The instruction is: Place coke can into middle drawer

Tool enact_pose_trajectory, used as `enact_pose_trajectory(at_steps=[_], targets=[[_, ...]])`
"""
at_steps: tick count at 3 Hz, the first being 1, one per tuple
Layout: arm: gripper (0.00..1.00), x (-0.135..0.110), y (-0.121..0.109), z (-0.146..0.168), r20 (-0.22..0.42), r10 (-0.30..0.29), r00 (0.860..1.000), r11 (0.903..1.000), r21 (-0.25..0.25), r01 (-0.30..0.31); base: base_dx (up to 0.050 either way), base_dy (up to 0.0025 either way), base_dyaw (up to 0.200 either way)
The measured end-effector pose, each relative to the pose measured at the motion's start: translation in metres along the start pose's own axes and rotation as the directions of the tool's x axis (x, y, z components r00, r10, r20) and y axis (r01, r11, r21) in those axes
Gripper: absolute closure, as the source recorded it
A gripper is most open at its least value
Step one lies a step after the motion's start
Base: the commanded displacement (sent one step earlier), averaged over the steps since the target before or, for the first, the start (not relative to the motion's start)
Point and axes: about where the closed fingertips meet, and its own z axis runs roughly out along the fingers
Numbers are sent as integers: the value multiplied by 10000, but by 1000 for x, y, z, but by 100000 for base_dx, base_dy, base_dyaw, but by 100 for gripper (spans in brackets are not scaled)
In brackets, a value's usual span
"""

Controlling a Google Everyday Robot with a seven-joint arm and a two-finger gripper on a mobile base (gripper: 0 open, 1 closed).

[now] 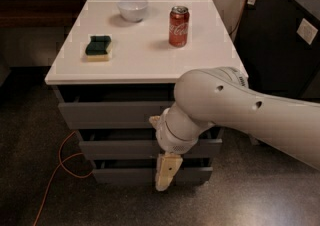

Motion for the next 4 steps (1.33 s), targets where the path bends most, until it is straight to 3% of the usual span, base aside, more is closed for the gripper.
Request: enact_pose_trajectory(at_steps=[2, 4], targets=[[0, 11, -4, 20, -591, 66, 9982, 10000, 12, -65, 0, 0, 0], [0, 54, -16, 79, -1416, 140, 9898, 9995, 288, -100, 0, 0, 0]])
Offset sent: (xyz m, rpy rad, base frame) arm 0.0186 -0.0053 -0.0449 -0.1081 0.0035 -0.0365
